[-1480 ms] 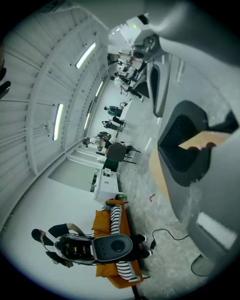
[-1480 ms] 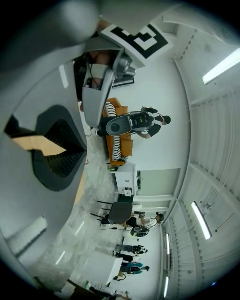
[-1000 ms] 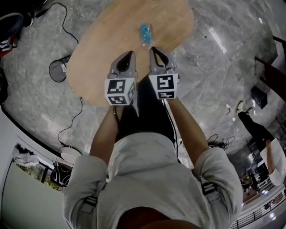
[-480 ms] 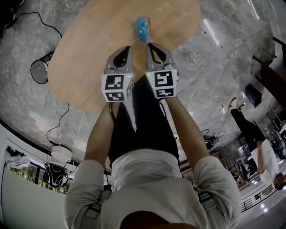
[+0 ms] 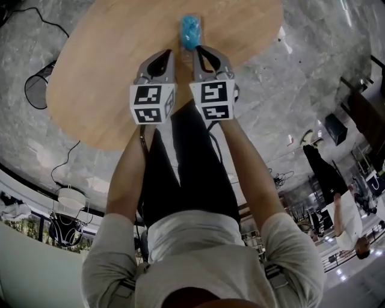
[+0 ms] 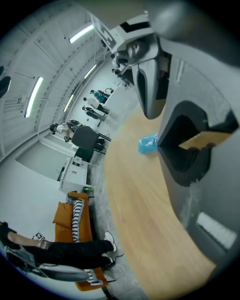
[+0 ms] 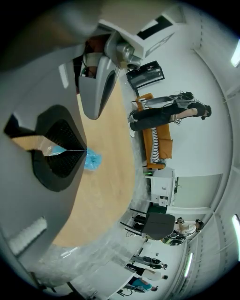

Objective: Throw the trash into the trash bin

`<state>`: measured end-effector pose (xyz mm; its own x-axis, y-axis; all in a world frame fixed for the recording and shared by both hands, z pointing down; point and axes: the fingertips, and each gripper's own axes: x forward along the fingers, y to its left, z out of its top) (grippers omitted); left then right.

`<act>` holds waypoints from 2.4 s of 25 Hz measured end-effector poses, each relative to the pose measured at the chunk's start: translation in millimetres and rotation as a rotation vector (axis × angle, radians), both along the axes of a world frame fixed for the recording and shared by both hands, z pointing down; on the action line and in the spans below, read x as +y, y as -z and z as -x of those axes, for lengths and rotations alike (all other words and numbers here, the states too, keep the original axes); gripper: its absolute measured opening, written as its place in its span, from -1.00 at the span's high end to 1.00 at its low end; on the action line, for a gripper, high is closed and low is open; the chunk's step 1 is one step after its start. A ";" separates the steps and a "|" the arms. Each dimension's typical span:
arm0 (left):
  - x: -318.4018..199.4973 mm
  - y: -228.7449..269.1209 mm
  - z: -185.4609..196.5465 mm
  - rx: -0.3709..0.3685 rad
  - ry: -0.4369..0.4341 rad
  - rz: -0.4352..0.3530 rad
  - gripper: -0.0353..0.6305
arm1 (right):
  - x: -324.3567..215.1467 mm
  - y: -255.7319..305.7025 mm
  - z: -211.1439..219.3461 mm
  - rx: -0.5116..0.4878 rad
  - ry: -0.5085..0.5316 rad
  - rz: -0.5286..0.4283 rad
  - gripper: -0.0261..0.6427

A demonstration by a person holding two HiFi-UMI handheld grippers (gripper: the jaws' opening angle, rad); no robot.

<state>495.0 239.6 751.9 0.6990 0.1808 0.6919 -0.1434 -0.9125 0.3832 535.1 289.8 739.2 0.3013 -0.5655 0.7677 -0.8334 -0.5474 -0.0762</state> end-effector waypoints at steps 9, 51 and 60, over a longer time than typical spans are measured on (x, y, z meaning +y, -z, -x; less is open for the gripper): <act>-5.0 -14.7 4.8 -0.030 0.017 -0.008 0.85 | -13.1 -53.2 -5.7 -0.035 0.107 0.142 0.52; -120.9 428.4 610.3 0.247 1.242 -0.502 0.85 | -181.5 444.6 587.8 0.065 1.113 -0.646 0.89; -76.3 492.2 779.7 0.271 1.474 -0.604 0.85 | -154.1 502.8 737.1 0.070 1.318 -0.747 0.89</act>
